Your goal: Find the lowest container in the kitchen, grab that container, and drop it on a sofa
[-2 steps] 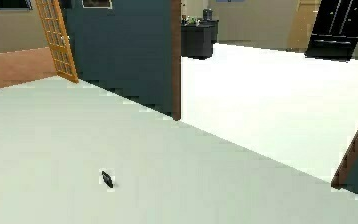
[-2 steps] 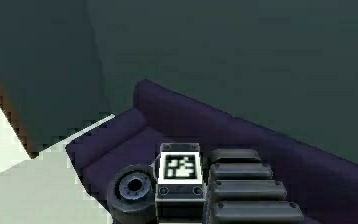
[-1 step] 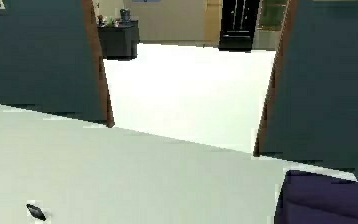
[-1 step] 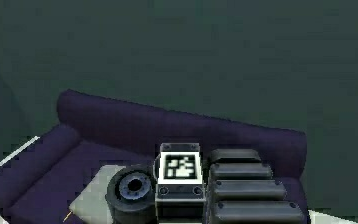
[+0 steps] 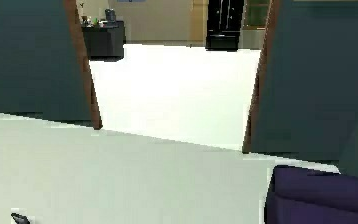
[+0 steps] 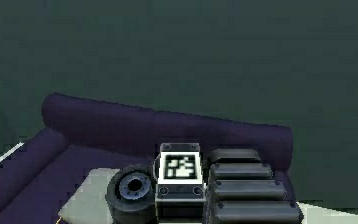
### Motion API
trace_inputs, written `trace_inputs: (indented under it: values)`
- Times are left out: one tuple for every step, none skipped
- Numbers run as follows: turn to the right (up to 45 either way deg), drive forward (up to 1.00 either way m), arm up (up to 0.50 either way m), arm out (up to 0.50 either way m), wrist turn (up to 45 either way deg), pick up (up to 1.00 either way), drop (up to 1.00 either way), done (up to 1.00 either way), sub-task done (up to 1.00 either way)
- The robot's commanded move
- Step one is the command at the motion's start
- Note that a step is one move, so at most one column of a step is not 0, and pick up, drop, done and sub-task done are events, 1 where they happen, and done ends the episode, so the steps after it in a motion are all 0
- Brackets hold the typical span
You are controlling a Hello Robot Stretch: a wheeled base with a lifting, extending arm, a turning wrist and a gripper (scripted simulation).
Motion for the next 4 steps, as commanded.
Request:
trace_inputs:
  values:
    - [-45.0, 0.0, 0.0, 0.0, 0.0, 0.0, 0.0, 0.0, 0.0]
    - [-45.0, 0.0, 0.0, 0.0, 0.0, 0.0, 0.0, 0.0, 0.0]
    - [-45.0, 0.0, 0.0, 0.0, 0.0, 0.0, 0.0, 0.0, 0.0]
    - [-42.0, 0.0, 0.0, 0.0, 0.0, 0.0, 0.0, 0.0, 0.0]
